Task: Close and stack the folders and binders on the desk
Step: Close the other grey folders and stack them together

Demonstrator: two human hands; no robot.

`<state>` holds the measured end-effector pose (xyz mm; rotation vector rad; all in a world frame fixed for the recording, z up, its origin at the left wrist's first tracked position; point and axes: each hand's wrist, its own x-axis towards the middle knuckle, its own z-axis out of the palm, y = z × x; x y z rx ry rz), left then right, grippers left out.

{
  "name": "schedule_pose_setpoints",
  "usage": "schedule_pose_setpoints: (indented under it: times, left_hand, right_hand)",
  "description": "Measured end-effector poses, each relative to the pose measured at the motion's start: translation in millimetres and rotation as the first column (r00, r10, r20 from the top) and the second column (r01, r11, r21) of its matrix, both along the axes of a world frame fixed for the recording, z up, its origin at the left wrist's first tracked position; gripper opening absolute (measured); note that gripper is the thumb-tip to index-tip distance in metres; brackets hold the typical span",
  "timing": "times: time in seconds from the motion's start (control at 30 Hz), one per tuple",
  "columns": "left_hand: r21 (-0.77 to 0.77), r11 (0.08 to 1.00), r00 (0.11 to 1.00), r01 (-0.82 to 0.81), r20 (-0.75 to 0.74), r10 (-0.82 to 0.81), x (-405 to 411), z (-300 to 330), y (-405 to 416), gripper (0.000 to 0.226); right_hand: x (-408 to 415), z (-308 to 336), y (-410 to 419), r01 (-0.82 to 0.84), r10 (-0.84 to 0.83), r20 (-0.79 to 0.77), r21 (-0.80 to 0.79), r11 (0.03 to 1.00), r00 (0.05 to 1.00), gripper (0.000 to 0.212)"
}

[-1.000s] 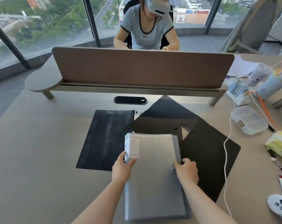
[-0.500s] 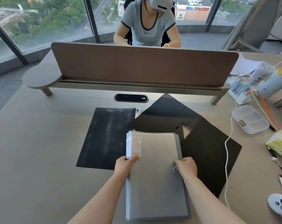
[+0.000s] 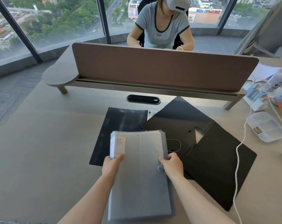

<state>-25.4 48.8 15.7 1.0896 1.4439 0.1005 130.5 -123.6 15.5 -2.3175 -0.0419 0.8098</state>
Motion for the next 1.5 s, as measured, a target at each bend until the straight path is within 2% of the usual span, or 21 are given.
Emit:
schedule_pose_setpoints:
  times: [0.27, 0.4, 0.53, 0.7, 0.83, 0.97, 1.1, 1.23, 1.37, 1.5]
  left_hand:
    - [0.061, 0.995, 0.994, -0.078, -0.069, 0.082, -60.6, -52.8, 70.3, 0.055]
    - [0.074, 0.994, 0.992, -0.085, -0.09, 0.091, -76.6, -47.6, 84.2, 0.053]
    - [0.091, 0.994, 0.99, -0.06, -0.119, 0.07, -85.8, -57.6, 92.6, 0.051]
    - [0.171, 0.985, 0.978, -0.009, -0.202, 0.044, -76.8, -19.4, 79.8, 0.044]
    - [0.317, 0.942, 0.944, 0.114, -0.33, -0.003, -66.5, -0.5, 76.2, 0.06]
    - [0.564, 0.789, 0.933, 0.245, -0.359, -0.033, -50.2, 10.8, 79.4, 0.057]
    - [0.615, 0.69, 0.92, 0.382, -0.328, -0.216, -13.0, 14.9, 67.8, 0.045]
    - [0.628, 0.604, 0.865, 0.491, -0.27, -0.422, 30.8, 20.2, 34.5, 0.037]
    - [0.595, 0.602, 0.807, 0.533, -0.143, -0.573, 76.3, 21.4, -5.0, 0.033]
    - [0.591, 0.589, 0.777, 0.551, -0.105, -0.621, 123.5, 20.8, -50.7, 0.029]
  right_hand:
    - [-41.6, -4.2, 60.9, -0.168, 0.168, -0.04, 0.003, 0.986, 0.985, 0.021]
    - [-53.9, -9.3, 79.6, -0.246, 0.246, -0.002, -0.021, 0.969, 0.969, 0.017]
    - [-59.5, -10.3, 86.1, -0.334, 0.339, 0.031, -0.118, 0.935, 0.94, 0.016]
    - [-63.0, -8.9, 85.9, -0.346, 0.366, 0.082, -0.19, 0.919, 0.927, 0.016]
    - [-60.2, -8.8, 82.8, -0.295, 0.316, 0.096, -0.183, 0.938, 0.944, 0.024]
    - [-51.3, -5.8, 80.5, -0.204, 0.219, 0.135, -0.119, 0.972, 0.966, 0.013]
    - [-31.0, 3.3, 69.2, -0.109, 0.118, 0.199, -0.056, 0.992, 0.973, 0.006]
    - [-1.9, 13.2, 44.9, -0.058, 0.067, 0.258, -0.042, 0.997, 0.964, 0.01]
    - [38.8, 16.4, 13.6, -0.021, 0.038, 0.288, -0.061, 0.998, 0.957, 0.013]
    - [85.4, 18.9, -22.8, -0.027, 0.052, 0.295, -0.088, 0.996, 0.954, 0.029]
